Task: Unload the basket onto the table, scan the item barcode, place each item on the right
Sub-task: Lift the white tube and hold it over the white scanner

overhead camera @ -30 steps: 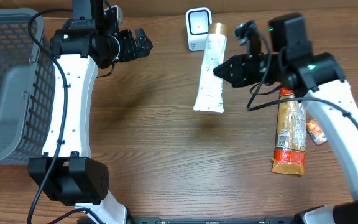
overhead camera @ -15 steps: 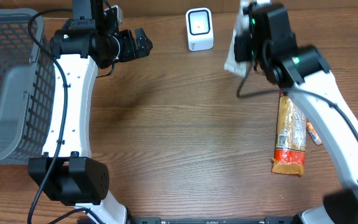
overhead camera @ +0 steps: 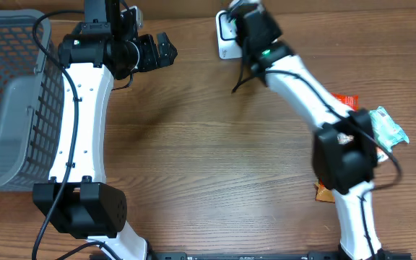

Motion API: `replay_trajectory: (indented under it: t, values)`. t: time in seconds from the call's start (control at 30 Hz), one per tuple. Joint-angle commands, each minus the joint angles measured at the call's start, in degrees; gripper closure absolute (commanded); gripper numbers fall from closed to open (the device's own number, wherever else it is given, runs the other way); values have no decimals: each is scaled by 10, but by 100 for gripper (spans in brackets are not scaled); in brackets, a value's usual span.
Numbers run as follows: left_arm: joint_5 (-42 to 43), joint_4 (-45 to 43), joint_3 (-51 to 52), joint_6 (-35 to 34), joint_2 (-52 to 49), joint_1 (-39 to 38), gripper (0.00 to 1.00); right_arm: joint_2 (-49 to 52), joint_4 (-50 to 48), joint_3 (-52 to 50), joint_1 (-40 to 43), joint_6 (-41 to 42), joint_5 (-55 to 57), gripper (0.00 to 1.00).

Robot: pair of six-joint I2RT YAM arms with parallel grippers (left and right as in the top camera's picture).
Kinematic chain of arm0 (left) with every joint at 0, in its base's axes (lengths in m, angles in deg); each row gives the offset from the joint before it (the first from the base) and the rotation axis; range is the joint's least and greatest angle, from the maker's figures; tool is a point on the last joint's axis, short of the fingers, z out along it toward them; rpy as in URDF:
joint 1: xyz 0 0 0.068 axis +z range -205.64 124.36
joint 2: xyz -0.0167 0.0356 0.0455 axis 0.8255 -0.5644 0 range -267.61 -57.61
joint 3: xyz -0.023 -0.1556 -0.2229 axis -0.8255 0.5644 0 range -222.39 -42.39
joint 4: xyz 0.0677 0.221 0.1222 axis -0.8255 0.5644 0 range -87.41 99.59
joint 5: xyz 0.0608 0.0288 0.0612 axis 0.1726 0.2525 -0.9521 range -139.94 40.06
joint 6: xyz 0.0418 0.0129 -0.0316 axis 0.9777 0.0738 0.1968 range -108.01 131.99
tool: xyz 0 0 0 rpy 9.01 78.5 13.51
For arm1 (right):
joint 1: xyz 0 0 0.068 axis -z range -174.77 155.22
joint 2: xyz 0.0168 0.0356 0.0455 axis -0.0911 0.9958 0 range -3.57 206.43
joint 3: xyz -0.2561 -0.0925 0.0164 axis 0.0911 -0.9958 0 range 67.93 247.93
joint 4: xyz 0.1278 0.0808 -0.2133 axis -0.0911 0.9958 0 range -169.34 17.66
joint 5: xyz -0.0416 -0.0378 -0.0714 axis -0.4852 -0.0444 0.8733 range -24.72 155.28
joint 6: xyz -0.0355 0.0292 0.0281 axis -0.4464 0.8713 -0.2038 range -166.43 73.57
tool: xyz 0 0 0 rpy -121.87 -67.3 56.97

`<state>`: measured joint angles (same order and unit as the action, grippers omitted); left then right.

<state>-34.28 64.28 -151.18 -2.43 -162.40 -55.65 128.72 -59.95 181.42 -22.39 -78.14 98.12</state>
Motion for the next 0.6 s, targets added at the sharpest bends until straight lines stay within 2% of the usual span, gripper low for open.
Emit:
replay_trajectory:
  t: [0.0,0.13,0.57]
  values:
    - [0,-2,-1,11,0,-1,0,18,-66,14,-19,-173,88,96]
    - [0,-2,-1,11,0,-1,0,50,-107,14,-26,-213,100,96]
    - [0,-2,-1,11,0,-1,0,53,-122,14,-35,-212,101,96]
